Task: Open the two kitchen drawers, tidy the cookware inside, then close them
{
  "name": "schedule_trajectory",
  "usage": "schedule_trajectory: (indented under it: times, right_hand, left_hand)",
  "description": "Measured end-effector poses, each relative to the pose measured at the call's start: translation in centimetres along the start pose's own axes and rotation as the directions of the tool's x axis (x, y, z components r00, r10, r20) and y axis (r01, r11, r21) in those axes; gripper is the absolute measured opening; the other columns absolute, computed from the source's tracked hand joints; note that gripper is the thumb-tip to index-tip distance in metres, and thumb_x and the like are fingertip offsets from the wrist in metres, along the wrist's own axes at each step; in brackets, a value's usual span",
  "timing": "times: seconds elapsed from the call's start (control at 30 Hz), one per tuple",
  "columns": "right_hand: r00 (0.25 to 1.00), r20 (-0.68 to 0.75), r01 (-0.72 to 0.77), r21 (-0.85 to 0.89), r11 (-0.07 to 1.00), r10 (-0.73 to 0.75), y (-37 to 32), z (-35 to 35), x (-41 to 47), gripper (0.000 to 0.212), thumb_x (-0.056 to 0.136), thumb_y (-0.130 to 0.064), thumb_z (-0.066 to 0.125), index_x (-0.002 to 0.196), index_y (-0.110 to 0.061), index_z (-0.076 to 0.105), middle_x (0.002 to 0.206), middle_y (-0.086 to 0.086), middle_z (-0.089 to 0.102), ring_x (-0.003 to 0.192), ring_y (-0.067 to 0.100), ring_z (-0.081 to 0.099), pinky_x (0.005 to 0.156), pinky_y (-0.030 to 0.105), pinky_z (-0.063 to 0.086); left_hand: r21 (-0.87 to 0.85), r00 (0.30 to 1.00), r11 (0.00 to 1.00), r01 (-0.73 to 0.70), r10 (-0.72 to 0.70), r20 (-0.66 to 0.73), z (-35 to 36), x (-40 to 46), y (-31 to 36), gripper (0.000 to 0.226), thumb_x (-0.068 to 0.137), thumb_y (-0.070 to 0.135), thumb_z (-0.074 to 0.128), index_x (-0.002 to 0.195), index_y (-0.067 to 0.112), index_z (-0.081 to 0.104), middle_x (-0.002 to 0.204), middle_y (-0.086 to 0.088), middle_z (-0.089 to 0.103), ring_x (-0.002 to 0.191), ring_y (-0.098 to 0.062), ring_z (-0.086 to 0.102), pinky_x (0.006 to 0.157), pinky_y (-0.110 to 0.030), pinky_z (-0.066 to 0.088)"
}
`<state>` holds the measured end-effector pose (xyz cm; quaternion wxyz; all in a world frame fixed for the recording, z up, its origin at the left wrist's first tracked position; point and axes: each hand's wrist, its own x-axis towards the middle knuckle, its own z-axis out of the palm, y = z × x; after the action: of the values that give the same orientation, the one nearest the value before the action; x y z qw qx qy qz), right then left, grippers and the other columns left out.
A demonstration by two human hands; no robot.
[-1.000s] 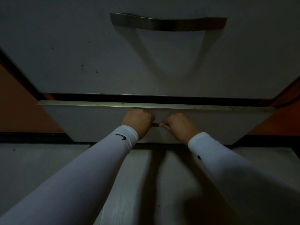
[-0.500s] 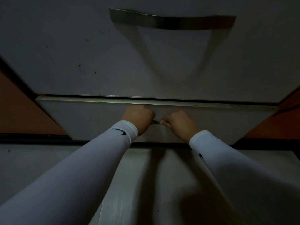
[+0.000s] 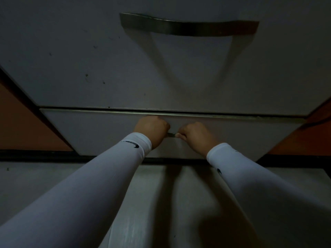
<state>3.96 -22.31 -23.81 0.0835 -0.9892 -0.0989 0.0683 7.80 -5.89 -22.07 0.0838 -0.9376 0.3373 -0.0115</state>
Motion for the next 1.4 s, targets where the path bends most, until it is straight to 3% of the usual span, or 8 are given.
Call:
schedule_trajectory:
  times: [0.4,0.7,0.87,1.0,1.1,1.27,1.4]
  right_hand:
    - [1.0,-0.005,-0.006,-0.029,1.0,0.006,0.3,-0.5,0.7,0.037,0.099,-0.037,0.041,0.109,-0.014,0.068,0.106,0.015,0.068,0.098,0.031,0.062,0.083,0.036,0.049]
    - [0.999,-0.03,-0.042,-0.022,0.999,0.041,0.2,-0.4,0.3,0.036,0.097,-0.04,0.042,0.099,-0.016,0.069,0.101,0.013,0.069,0.093,0.032,0.062,0.082,0.039,0.051]
    - [0.995,-0.071,-0.07,-0.032,0.997,0.067,-0.5,-0.5,-0.2,0.037,0.097,-0.038,0.042,0.095,-0.013,0.07,0.098,0.014,0.069,0.09,0.033,0.063,0.08,0.038,0.051]
    - [0.993,-0.093,-0.079,-0.08,0.994,0.071,-1.0,-0.8,-0.9,0.039,0.098,-0.037,0.04,0.096,-0.012,0.069,0.098,0.013,0.068,0.089,0.031,0.062,0.073,0.034,0.047]
    - [0.997,-0.042,-0.065,-0.106,0.992,0.061,-1.3,-1.1,-1.5,0.036,0.097,-0.037,0.042,0.103,-0.01,0.065,0.103,0.014,0.065,0.095,0.03,0.059,0.078,0.036,0.048]
    - [0.998,-0.021,-0.053,-0.081,0.995,0.051,-1.9,-1.5,-2.6,0.037,0.095,-0.037,0.047,0.116,-0.008,0.059,0.111,0.013,0.062,0.099,0.029,0.058,0.084,0.039,0.05]
    - [0.998,-0.032,-0.058,-0.048,0.997,0.057,-2.3,-2.7,-3.6,0.038,0.095,-0.039,0.047,0.111,-0.008,0.062,0.107,0.013,0.061,0.095,0.028,0.058,0.084,0.041,0.05]
  left_hand:
    - [0.009,1.0,1.0,0.009,-0.009,-0.003,-0.2,1.1,-0.1,0.018,0.092,0.027,0.052,0.093,0.017,0.067,0.09,-0.007,0.068,0.081,-0.028,0.063,0.06,-0.03,0.039]
    - [-0.022,0.999,0.998,0.052,-0.052,-0.012,-0.1,0.8,0.4,0.018,0.092,0.025,0.053,0.094,0.014,0.067,0.09,-0.009,0.067,0.083,-0.029,0.063,0.06,-0.031,0.04]
    - [-0.049,0.998,0.997,0.055,-0.055,0.0,-0.4,0.2,0.9,0.023,0.094,0.021,0.046,0.104,0.012,0.065,0.104,-0.011,0.064,0.094,-0.03,0.062,0.066,-0.033,0.043]
    - [-0.125,0.994,0.99,0.071,-0.06,0.095,-0.5,-0.5,0.8,0.022,0.093,0.018,0.047,0.108,0.012,0.061,0.111,-0.012,0.061,0.1,-0.029,0.06,0.081,-0.039,0.052]
    - [-0.184,0.986,0.979,0.089,-0.06,0.159,-1.0,-0.8,0.7,0.028,0.091,0.021,0.047,0.115,0.013,0.059,0.116,-0.013,0.061,0.104,-0.031,0.059,0.089,-0.043,0.051]
    - [-0.249,0.982,0.961,0.117,-0.074,0.176,-1.9,-1.9,1.0,0.034,0.089,0.027,0.049,0.119,0.015,0.057,0.119,-0.013,0.061,0.106,-0.031,0.058,0.089,-0.039,0.049]
    - [-0.266,0.987,0.957,0.116,-0.08,0.14,-3.6,-3.2,0.8,0.031,0.091,0.029,0.047,0.116,0.013,0.057,0.115,-0.013,0.062,0.102,-0.03,0.059,0.083,-0.037,0.047]
